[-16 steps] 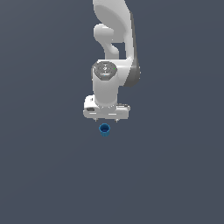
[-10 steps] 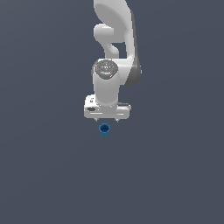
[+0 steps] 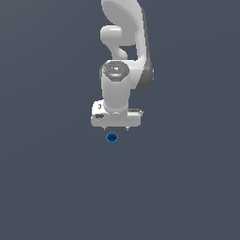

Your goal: Pick up the object and move it to a goal position.

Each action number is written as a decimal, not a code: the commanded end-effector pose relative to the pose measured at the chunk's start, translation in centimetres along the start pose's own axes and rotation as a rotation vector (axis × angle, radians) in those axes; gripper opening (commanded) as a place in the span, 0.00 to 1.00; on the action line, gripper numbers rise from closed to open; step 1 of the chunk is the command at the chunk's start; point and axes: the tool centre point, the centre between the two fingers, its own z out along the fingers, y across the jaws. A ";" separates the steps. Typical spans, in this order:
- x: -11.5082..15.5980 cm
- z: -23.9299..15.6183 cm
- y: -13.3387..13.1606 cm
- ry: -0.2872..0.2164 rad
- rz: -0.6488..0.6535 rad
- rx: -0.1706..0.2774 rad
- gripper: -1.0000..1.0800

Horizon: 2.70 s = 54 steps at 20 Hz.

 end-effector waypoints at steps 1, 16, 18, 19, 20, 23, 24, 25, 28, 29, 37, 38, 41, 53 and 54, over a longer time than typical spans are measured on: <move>0.0 0.4 0.2 0.002 -0.005 0.002 0.96; -0.1 6.0 2.0 0.041 -0.083 0.024 0.96; -0.2 6.2 2.1 0.043 -0.087 0.025 0.96; -0.2 6.3 2.1 0.044 -0.088 0.025 0.96; -0.2 6.3 2.1 0.044 -0.088 0.025 0.96; -0.2 6.4 2.1 0.042 -0.086 0.025 0.96; -0.2 6.5 2.1 0.042 -0.086 0.025 0.96; -0.2 6.8 2.1 0.042 -0.086 0.025 0.96; -0.2 7.9 2.1 0.042 -0.087 0.025 0.96; -0.2 8.4 2.1 0.042 -0.087 0.025 0.96; 0.0 11.2 2.0 0.044 -0.088 0.025 0.96; 0.0 11.3 2.0 0.044 -0.088 0.025 0.96; 0.0 11.3 2.0 0.044 -0.088 0.025 0.00; -0.1 11.1 2.2 0.044 -0.088 0.025 0.00; -0.2 11.0 2.4 0.044 -0.088 0.025 0.00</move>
